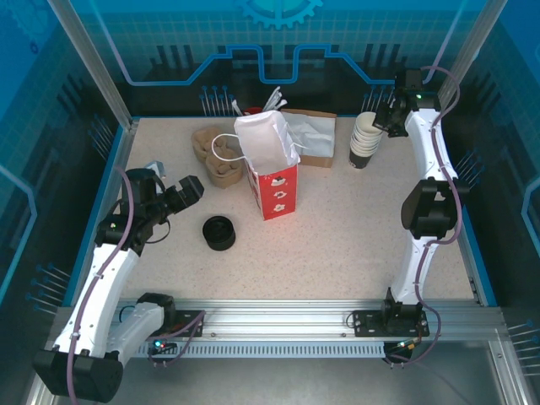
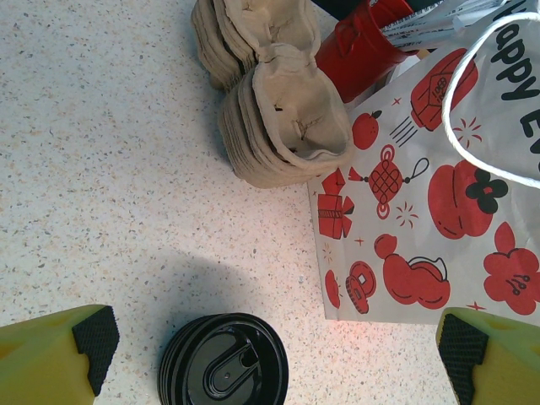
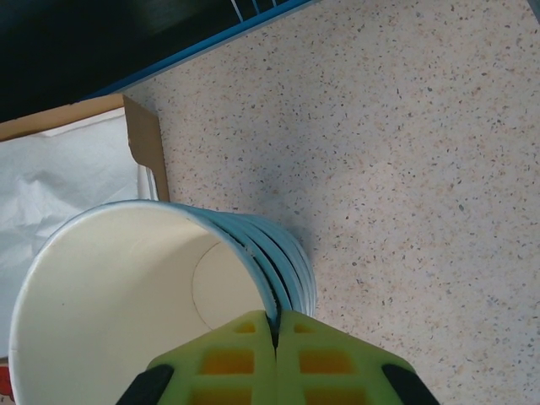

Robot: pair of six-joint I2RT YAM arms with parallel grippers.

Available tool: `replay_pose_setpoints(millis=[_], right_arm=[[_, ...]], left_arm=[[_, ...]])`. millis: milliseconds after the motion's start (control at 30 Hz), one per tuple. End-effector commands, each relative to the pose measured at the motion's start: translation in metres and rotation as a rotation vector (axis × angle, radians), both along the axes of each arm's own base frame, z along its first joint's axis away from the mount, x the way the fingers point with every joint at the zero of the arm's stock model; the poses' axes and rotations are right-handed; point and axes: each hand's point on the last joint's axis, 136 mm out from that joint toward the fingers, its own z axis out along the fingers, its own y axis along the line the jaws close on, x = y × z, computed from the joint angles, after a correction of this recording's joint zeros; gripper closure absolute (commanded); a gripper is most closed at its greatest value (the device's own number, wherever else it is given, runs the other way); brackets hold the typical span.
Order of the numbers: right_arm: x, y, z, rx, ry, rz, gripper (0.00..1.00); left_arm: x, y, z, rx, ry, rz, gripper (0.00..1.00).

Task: Pack the takeout coffee

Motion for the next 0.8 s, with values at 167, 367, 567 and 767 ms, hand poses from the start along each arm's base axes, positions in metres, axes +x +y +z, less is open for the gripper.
replay_pose_setpoints(millis=[167, 367, 567, 767], right_arm=[[-0.002, 0.002, 0.05, 0.008, -0.084, 0.025, 1.0], [-0.004, 0.0, 0.084, 0.009, -0.155, 0.033, 1.0], [-0.017, -0.001, 0.119, 0.026, -0.225, 0.025, 1.0], [-0.036, -0.001, 0.156, 0.038, -0.299, 0.02, 1.0]], left_arm=[[-0.003, -0.005, 0.017, -0.021, -0.027, -0.017, 0.01], [-0.005, -0.002, 0.021, -0.004, -0.034, -0.009, 0.01], [-0.008, -0.002, 0.022, -0.004, -0.035, -0.01, 0.01], [-0.012, 0.0, 0.026, 0.004, -0.042, -0.011, 0.01]])
